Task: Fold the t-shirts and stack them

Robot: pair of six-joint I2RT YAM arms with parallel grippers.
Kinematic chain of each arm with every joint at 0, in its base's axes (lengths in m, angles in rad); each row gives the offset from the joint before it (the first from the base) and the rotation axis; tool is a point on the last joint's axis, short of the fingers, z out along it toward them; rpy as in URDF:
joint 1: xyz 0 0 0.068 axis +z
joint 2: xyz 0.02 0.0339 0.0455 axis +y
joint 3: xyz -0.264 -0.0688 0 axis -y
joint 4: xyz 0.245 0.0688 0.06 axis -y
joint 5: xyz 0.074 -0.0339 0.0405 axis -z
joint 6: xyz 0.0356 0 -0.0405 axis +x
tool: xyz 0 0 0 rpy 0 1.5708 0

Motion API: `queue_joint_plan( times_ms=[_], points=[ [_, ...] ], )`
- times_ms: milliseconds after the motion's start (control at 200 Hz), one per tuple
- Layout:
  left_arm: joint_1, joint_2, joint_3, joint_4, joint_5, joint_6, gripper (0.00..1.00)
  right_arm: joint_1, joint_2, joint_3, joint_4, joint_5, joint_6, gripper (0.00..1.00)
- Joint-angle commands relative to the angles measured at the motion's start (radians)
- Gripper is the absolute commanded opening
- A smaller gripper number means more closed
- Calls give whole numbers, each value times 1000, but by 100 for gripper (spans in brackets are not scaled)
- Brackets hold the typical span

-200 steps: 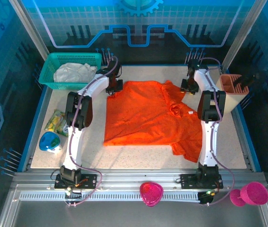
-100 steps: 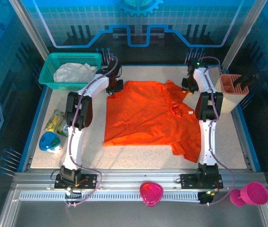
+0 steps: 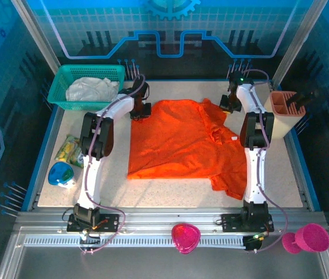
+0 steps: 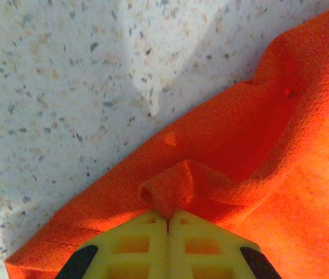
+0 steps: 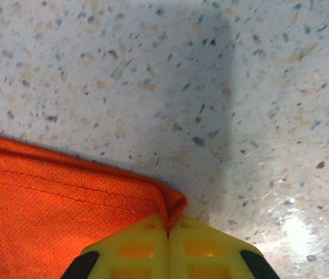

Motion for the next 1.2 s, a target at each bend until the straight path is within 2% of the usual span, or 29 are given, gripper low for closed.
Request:
queue_joint_plan(
  times_ms=[0,320,460,701,836,951,1196],
  points=[
    [-13,-121,-24,21,27,7,0,27,-130,-62,30,-20,-34,0],
    [-15,-360,-22,-2,58,-17,0,62,-590,-269,105,40,-157,0],
    [-16,-484,1,-48,158,-12,0,89,-816,-357,111,87,-217,0],
    [-22,-756,8,-102,293,-22,0,225,-1225,-446,112,277,-344,0],
    [-22,-921,3,-156,313,-29,0,308,-1406,-449,93,324,-380,0],
    [-22,-1074,-25,-180,318,-34,0,339,-1514,-393,34,300,-375,0],
    [-22,-1327,-16,-317,248,-14,0,339,-1536,-39,-238,190,-341,0]
  ],
)
